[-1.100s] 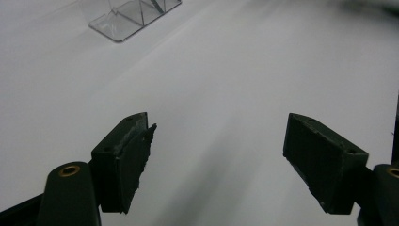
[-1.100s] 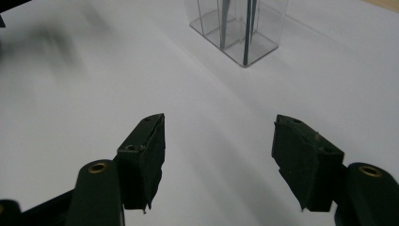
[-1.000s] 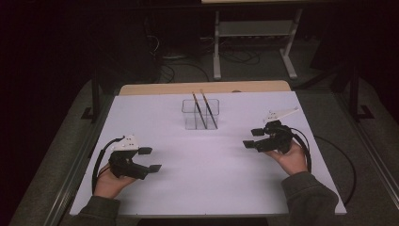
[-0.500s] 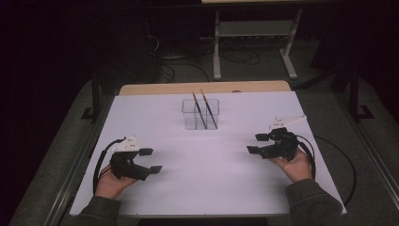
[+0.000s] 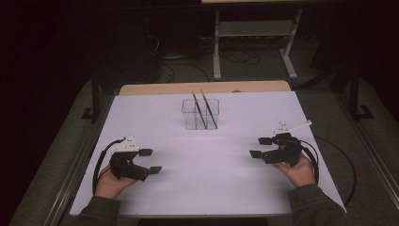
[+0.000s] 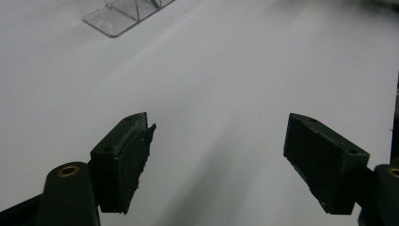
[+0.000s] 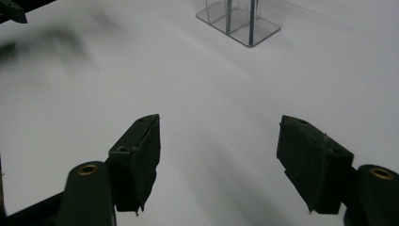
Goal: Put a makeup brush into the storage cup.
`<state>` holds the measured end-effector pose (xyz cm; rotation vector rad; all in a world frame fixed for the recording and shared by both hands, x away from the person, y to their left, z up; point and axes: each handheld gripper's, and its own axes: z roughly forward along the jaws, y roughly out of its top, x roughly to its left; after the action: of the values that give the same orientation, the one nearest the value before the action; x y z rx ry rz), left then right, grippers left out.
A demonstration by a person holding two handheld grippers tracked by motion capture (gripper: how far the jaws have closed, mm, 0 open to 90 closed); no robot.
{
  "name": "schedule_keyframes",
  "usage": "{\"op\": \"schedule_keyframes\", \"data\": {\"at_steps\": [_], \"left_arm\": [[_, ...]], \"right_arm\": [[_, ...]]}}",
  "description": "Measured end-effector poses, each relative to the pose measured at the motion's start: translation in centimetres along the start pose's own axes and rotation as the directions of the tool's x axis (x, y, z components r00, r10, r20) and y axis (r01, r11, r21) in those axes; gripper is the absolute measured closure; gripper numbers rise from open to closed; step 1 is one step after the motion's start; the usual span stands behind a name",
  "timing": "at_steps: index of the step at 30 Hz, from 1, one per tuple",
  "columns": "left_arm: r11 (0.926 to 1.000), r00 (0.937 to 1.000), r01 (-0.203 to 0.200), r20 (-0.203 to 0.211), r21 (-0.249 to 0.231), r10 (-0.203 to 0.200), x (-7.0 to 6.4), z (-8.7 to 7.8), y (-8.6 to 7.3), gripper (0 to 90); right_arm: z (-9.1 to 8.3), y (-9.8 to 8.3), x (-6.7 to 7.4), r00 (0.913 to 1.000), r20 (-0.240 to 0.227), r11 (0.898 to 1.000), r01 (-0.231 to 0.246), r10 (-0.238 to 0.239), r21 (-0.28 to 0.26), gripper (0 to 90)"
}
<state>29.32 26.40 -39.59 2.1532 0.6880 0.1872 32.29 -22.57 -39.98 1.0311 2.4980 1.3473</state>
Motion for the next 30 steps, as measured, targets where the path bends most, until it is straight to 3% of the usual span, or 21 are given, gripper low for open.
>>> {"op": "schedule_keyframes", "data": {"at_steps": [30], "left_arm": [[0.9996, 0.9999, -0.01, 0.012, 0.026, 0.009, 0.1, 0.4, -0.7, 21.9]], "right_arm": [[-1.0, -2.7, 0.9, 0.9999, -0.008, 1.0, -0.007, 0.007, -0.029, 26.0]]}}
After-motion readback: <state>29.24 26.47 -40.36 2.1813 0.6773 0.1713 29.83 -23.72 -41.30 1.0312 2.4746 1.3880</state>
